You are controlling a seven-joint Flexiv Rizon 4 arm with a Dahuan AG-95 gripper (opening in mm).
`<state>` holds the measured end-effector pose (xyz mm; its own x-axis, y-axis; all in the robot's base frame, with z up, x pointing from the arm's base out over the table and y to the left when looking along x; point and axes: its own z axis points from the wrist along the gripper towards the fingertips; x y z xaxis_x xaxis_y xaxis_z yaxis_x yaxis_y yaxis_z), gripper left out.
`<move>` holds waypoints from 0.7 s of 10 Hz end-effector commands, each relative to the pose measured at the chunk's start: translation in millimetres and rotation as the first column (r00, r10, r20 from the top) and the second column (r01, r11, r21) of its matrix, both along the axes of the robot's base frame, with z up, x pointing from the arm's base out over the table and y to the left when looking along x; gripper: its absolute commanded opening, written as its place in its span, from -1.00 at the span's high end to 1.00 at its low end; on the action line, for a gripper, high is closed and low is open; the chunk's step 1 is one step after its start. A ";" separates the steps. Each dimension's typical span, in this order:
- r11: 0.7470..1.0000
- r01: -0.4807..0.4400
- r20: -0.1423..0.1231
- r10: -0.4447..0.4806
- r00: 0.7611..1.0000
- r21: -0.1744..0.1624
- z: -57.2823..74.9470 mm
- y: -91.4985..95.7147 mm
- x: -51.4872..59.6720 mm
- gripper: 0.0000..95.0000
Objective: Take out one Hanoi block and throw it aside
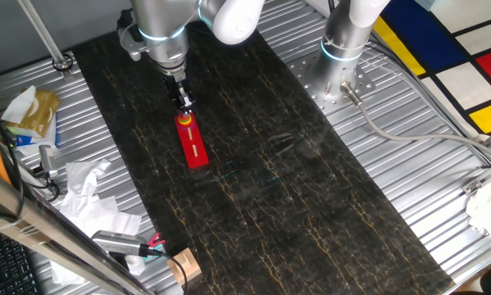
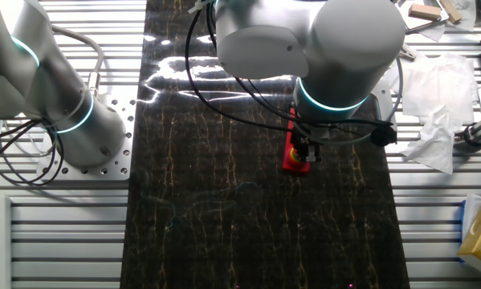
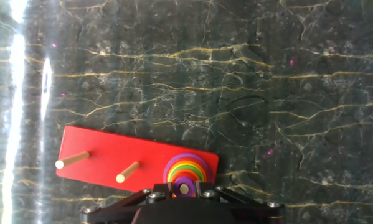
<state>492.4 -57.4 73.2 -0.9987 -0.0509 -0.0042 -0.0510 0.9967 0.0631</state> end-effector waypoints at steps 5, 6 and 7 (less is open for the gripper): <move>1.000 -0.006 0.001 0.006 1.000 0.000 2.6 -0.3 0.9 1.00; 1.000 -0.007 0.000 0.007 1.000 0.000 3.6 -0.4 1.1 1.00; 1.000 -0.008 0.000 0.008 1.000 0.000 4.3 -0.5 1.4 1.00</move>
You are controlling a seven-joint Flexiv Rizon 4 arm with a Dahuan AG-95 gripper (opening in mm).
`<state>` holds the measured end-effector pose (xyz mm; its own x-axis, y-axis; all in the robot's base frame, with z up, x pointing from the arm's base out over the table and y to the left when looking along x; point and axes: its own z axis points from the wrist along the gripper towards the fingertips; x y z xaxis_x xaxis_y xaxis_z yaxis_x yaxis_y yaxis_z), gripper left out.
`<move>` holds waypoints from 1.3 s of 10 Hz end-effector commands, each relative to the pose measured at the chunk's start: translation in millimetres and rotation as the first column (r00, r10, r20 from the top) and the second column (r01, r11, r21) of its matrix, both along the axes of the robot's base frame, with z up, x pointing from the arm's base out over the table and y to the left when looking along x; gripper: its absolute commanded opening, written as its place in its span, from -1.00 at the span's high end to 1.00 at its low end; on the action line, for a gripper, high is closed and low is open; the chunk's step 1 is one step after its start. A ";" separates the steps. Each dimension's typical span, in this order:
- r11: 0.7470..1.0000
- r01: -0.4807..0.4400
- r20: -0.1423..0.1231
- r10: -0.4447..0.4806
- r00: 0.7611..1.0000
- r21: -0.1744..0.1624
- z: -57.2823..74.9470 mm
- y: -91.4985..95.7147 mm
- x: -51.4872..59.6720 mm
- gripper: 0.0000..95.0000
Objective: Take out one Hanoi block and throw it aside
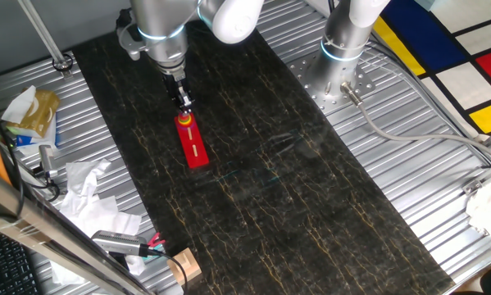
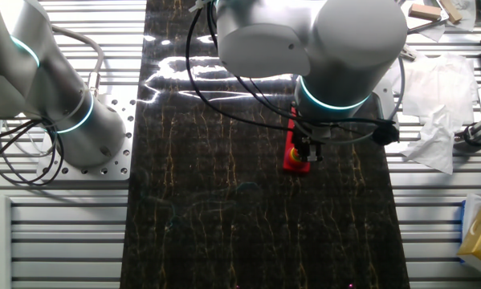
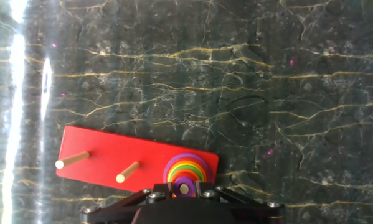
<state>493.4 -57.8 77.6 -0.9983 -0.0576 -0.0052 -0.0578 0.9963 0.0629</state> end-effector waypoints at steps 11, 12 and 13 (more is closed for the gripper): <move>1.000 -0.005 -0.007 0.005 1.000 0.004 12.8 -2.2 10.1 1.00; 1.000 -0.007 -0.008 0.007 1.000 0.005 14.0 -2.6 13.2 1.00; 1.000 -0.008 -0.010 0.008 1.000 0.005 14.7 -2.8 15.4 1.00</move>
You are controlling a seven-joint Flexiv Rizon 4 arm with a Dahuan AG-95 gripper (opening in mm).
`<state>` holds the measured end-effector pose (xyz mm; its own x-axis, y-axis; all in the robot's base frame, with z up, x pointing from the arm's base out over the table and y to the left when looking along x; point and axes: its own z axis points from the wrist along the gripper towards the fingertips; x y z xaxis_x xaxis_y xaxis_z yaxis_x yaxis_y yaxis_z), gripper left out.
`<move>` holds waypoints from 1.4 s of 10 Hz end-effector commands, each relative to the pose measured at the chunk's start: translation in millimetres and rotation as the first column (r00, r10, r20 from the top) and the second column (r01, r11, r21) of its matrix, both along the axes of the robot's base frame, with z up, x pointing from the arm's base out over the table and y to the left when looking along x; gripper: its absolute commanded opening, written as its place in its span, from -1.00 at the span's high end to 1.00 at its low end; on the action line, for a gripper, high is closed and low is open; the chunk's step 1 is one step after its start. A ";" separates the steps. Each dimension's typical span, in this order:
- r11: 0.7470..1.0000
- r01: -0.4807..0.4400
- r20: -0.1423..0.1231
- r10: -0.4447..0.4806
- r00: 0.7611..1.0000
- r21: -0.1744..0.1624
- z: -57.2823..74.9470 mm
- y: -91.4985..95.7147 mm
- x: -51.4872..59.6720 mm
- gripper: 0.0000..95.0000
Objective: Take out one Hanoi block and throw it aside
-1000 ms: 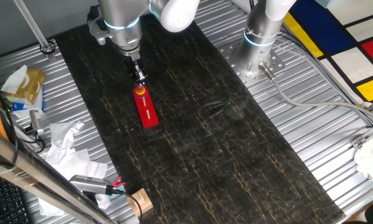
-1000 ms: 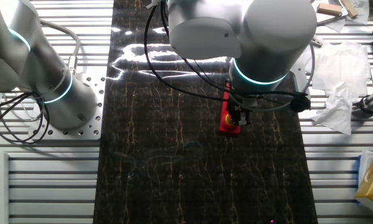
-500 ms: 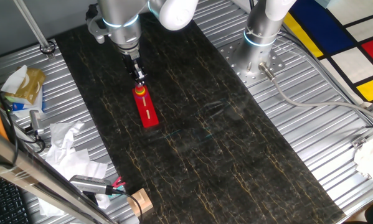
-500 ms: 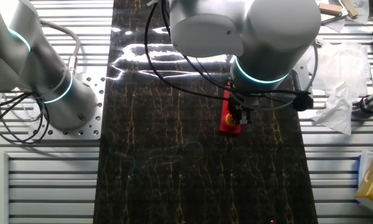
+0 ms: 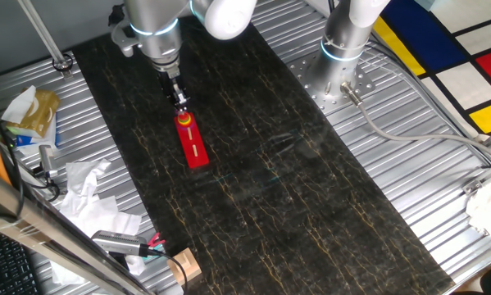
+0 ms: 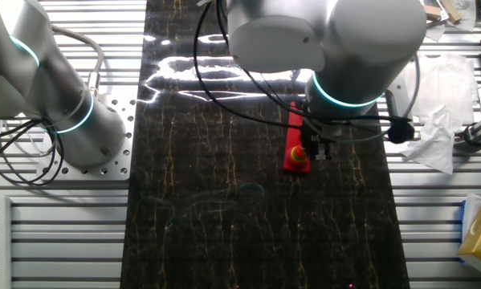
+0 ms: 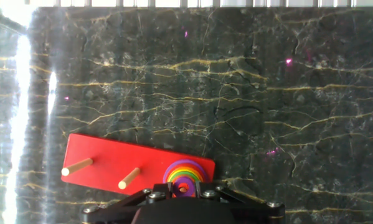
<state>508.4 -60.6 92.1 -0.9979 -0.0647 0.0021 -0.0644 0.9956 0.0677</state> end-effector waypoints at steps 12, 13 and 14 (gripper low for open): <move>1.000 -0.003 -0.007 0.003 1.000 0.000 20.6 1.9 63.9 1.00; 1.000 -0.002 -0.002 0.002 1.000 0.000 20.9 2.5 68.2 1.00; 1.000 0.000 0.007 0.000 1.000 0.000 20.8 3.9 76.5 1.00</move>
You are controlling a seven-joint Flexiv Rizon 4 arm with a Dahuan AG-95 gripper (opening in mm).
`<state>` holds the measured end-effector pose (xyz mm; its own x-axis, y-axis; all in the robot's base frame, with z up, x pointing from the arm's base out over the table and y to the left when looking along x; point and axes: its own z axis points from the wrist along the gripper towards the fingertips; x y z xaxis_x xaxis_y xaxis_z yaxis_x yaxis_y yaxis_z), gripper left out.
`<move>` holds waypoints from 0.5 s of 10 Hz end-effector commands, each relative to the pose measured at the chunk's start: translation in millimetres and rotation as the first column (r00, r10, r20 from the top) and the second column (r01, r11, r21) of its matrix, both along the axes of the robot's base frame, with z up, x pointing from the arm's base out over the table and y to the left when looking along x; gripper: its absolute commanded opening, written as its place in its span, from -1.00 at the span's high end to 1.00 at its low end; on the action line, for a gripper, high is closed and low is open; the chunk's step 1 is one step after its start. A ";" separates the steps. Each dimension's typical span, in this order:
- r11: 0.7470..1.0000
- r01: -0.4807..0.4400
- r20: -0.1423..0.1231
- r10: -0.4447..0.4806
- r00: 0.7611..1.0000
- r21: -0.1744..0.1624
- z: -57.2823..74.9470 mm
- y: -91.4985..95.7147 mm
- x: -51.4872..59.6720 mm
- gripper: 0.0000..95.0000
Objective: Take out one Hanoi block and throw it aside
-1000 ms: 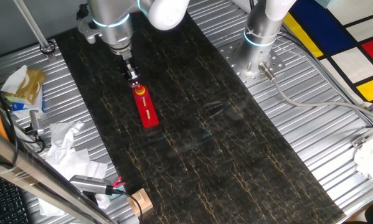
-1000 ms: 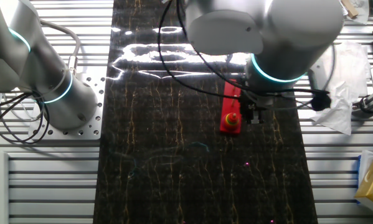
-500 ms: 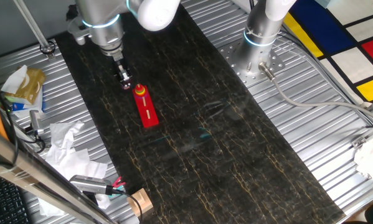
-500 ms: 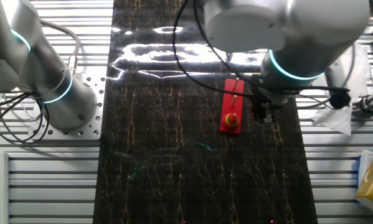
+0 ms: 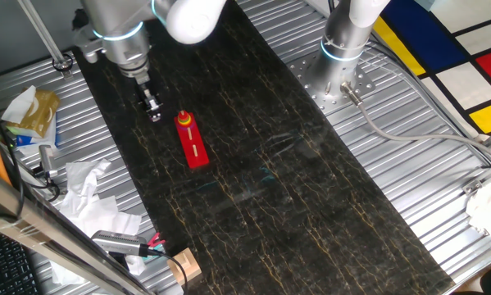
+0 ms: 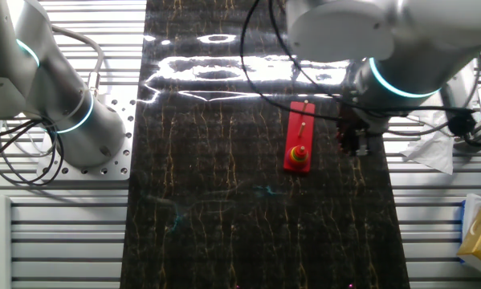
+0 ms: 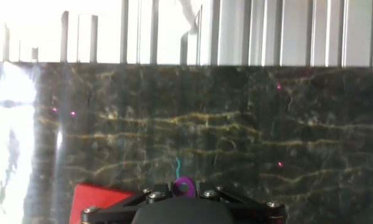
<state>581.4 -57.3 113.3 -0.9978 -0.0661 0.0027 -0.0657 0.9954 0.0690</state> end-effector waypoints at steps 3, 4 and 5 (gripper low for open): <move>1.000 0.005 0.037 -0.005 0.999 -0.003 -2.0 3.0 15.1 1.00; 1.000 0.004 0.041 -0.004 0.999 -0.004 -1.9 3.7 18.0 1.00; 1.000 0.004 0.044 -0.004 0.999 -0.005 -1.9 4.3 20.2 1.00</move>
<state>601.5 -52.8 111.7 -0.9972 -0.0620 -0.0424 -0.0645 0.9961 0.0606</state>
